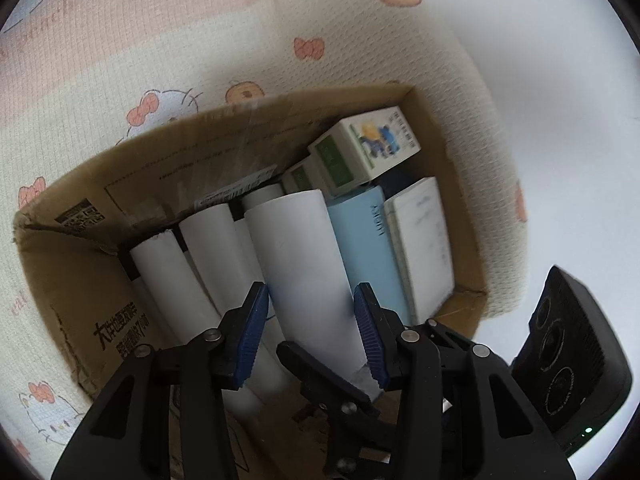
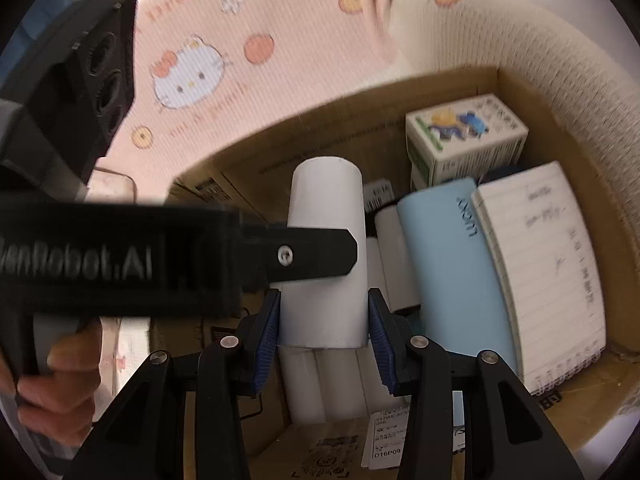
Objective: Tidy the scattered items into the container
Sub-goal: 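Lift the held tube and carry it over the cardboard box, then lower the tube among the tubes in the box and open both grippers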
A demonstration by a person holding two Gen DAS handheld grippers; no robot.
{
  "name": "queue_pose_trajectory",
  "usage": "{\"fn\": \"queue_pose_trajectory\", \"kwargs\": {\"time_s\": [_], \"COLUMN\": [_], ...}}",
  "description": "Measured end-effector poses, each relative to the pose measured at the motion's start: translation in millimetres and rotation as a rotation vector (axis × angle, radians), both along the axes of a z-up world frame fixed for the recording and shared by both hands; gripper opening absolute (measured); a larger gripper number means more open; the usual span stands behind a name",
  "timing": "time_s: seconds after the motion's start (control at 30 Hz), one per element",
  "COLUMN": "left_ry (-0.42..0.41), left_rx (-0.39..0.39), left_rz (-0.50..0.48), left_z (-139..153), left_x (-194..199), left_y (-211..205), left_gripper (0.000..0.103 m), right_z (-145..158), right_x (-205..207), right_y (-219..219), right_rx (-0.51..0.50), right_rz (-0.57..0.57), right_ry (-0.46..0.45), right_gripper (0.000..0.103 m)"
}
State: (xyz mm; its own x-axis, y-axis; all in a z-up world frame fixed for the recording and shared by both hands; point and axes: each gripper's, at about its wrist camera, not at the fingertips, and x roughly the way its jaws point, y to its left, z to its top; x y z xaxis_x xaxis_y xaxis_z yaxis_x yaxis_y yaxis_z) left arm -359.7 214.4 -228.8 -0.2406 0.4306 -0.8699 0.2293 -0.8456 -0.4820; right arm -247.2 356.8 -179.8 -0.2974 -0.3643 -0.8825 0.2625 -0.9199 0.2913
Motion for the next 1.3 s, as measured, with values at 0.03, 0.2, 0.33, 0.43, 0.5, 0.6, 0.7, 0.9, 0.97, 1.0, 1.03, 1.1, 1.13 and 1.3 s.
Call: {"fn": "queue_pose_trajectory", "kwargs": {"time_s": [0.03, 0.2, 0.33, 0.43, 0.5, 0.6, 0.7, 0.9, 0.97, 1.0, 1.03, 1.1, 1.13, 1.3], "left_ry": [-0.013, -0.057, -0.059, -0.067, -0.094, -0.122, -0.137, -0.148, -0.159, -0.153, -0.148, -0.138, -0.133, -0.119], "left_rx": [0.005, 0.009, -0.014, -0.002, 0.008, 0.000, -0.004, 0.030, -0.033, -0.058, -0.072, -0.068, -0.052, -0.048], "left_rz": [0.005, 0.052, 0.070, 0.075, 0.086, 0.098, 0.102, 0.160, 0.176, 0.175, 0.173, 0.173, 0.173, 0.171], "left_z": [-5.1, -22.6, -27.5, -31.6, -37.5, -45.2, -52.6, -63.4, -65.8, -66.2, -66.3, -65.6, -65.1, -56.7], "left_x": [-1.2, -5.3, -7.5, -12.5, -15.7, -19.5, -22.4, -24.8, -25.4, -25.5, -25.0, -24.0, -23.7, -20.6], "left_y": [-0.3, -7.6, -13.5, -15.4, -16.9, -14.9, -12.6, -14.0, -13.7, -11.7, -9.6, -8.7, -9.5, -10.0], "left_gripper": [0.047, 0.045, 0.044, 0.042, 0.042, 0.042, 0.039, 0.018, 0.002, 0.002, 0.002, 0.002, 0.002, 0.004], "right_z": [-3.6, -21.3, -31.6, -36.1, -39.0, -44.5, -44.1, -23.2, -18.4, -16.9, -15.6, -13.7, -13.8, -20.8], "right_x": [-2.2, -17.7, -29.2, -38.2, -42.1, -45.1, -46.0, -38.7, -34.8, -32.6, -30.0, -25.4, -23.2, -20.7], "right_y": [-1.7, -5.8, -10.1, -9.7, -9.0, -6.2, -4.2, -4.9, -1.1, 1.2, 3.4, 5.5, 5.5, 5.8], "right_rx": [0.013, 0.035, 0.009, 0.007, 0.017, 0.006, 0.029, 0.118, 0.138, 0.139, 0.139, 0.144, 0.152, 0.178], "right_rz": [-0.002, -0.014, -0.008, -0.016, -0.034, -0.065, -0.082, -0.036, -0.038, -0.039, -0.039, -0.034, -0.031, -0.029], "right_ry": [-0.018, -0.106, -0.153, -0.177, -0.196, -0.228, -0.225, -0.147, -0.139, -0.140, -0.141, -0.135, -0.137, -0.173], "right_gripper": [0.040, 0.040, 0.040, 0.040, 0.040, 0.040, 0.040, 0.040, 0.040, 0.040, 0.040, 0.040, 0.040, 0.035]}}
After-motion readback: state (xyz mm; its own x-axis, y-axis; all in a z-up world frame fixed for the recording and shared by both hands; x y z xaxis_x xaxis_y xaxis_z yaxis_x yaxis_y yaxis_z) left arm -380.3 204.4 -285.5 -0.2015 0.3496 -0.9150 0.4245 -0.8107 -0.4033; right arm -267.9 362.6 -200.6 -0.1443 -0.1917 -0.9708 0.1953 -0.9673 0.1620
